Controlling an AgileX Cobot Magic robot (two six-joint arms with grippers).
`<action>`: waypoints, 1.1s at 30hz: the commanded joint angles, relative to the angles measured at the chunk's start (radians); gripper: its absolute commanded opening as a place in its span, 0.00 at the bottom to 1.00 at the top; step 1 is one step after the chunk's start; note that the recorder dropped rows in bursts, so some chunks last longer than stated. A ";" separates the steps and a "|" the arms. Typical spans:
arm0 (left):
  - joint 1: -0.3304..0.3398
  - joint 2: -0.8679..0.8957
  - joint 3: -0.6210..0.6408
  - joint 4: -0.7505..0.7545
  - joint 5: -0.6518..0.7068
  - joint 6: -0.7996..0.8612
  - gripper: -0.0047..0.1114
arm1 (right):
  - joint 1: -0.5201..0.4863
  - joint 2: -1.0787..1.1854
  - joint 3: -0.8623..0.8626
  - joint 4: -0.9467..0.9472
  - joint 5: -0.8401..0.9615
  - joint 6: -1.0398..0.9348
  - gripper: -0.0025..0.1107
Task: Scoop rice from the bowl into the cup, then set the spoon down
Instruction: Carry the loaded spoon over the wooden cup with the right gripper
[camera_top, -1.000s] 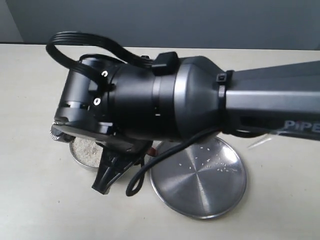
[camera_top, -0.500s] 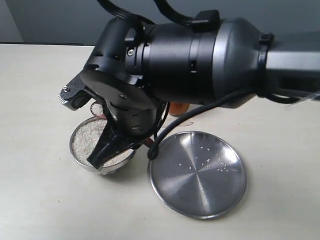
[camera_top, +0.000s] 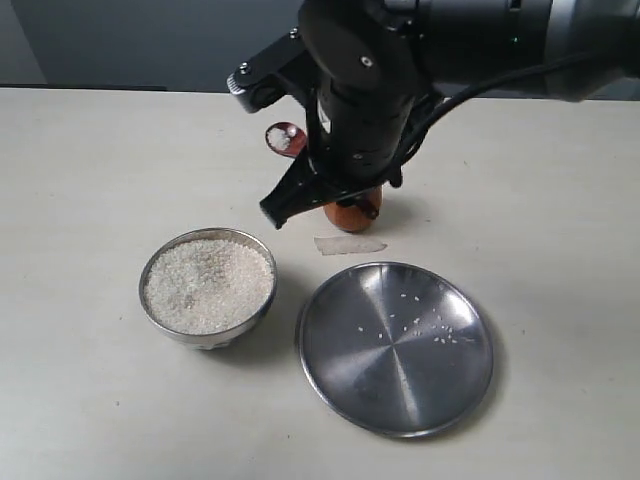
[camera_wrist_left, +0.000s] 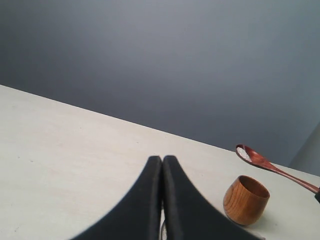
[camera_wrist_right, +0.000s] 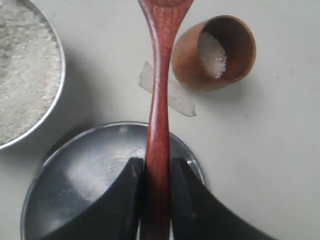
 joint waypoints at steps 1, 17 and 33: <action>-0.002 -0.004 0.005 0.005 -0.002 -0.001 0.05 | -0.059 -0.007 -0.004 -0.022 0.002 -0.025 0.02; -0.002 -0.004 0.005 0.005 -0.002 -0.001 0.05 | -0.168 0.026 -0.004 -0.085 0.095 -0.118 0.02; -0.002 -0.004 0.005 0.005 -0.002 -0.001 0.05 | -0.166 0.117 -0.004 -0.139 0.124 -0.125 0.02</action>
